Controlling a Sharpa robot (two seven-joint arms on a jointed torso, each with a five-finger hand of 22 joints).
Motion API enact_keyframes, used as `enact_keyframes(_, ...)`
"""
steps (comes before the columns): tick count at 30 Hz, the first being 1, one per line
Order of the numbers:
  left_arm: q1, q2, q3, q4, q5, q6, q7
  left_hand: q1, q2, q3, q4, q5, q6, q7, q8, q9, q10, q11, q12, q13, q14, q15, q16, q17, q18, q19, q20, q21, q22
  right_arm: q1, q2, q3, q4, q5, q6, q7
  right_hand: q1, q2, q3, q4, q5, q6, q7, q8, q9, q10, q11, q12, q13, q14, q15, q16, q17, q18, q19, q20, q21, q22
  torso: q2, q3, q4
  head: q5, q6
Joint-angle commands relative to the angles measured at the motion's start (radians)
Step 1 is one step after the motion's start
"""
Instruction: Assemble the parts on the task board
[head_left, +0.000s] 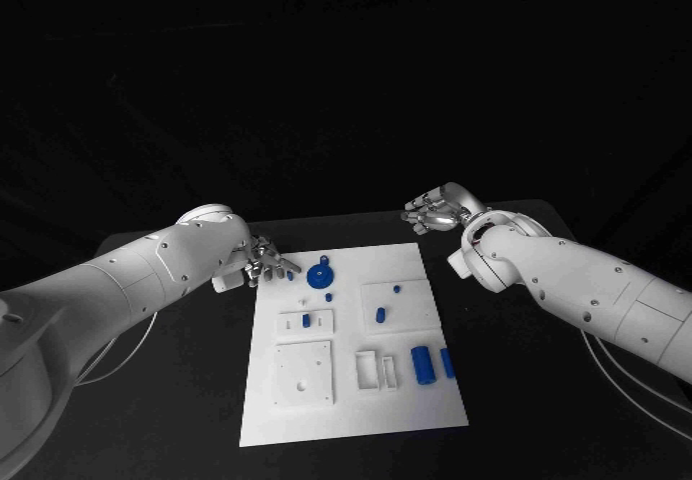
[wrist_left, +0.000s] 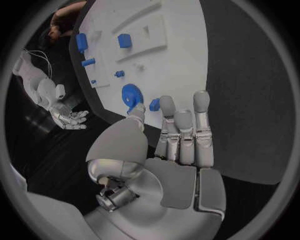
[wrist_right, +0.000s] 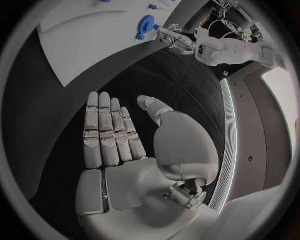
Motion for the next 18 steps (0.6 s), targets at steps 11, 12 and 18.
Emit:
enact_keyframes(11,0.000,0.007,0.001,-0.005,0.007,0.011,0.005,0.024,0.042,-0.008,-0.036,0.008,0.017,0.002,-0.030,-0.008,0.009,0.001,0.006,0.001,0.005,-0.001,0.002,0.002,0.009,-0.008,-0.001,0.009,0.020,0.001,0.002,0.001,0.000,0.002,-0.005,0.006,0.000,-0.008,0.006,-0.001,0.006,-0.005,-0.001,0.002,-0.001,-0.009,0.002,-0.006,-0.002,-0.006,0.001,-0.003,-0.001,0.003,-0.008,0.001,-0.003,-0.002,0.001,0.0007,0.0003,-0.004,-0.001)
enact_keyframes(12,0.000,0.007,0.001,-0.005,0.007,0.012,0.005,0.026,0.044,-0.007,-0.037,0.008,0.017,0.002,-0.030,-0.008,0.009,0.000,0.006,0.001,0.006,-0.001,0.002,0.002,0.009,-0.008,-0.001,0.009,0.020,0.001,0.002,0.001,0.000,0.002,-0.005,0.006,0.000,-0.008,0.006,-0.001,0.006,-0.005,-0.001,0.002,-0.001,-0.009,0.002,-0.006,-0.002,-0.006,0.001,-0.003,-0.001,0.003,-0.008,0.001,-0.003,-0.002,0.001,0.0007,0.0003,-0.004,-0.001)
enact_keyframes(18,0.000,0.010,0.001,-0.005,0.008,0.017,0.007,0.042,0.061,0.002,-0.048,0.012,0.016,0.002,-0.034,-0.008,0.009,0.000,0.006,0.001,0.006,-0.001,0.002,0.002,0.009,-0.008,-0.002,0.009,0.020,0.001,0.004,0.001,-0.001,0.002,-0.005,0.006,0.000,-0.007,0.007,0.000,0.006,-0.006,-0.001,0.002,-0.001,-0.009,0.002,-0.006,-0.002,-0.007,0.001,-0.002,-0.001,0.003,-0.009,0.001,-0.003,-0.001,0.001,0.0006,-0.0007,-0.004,-0.001)
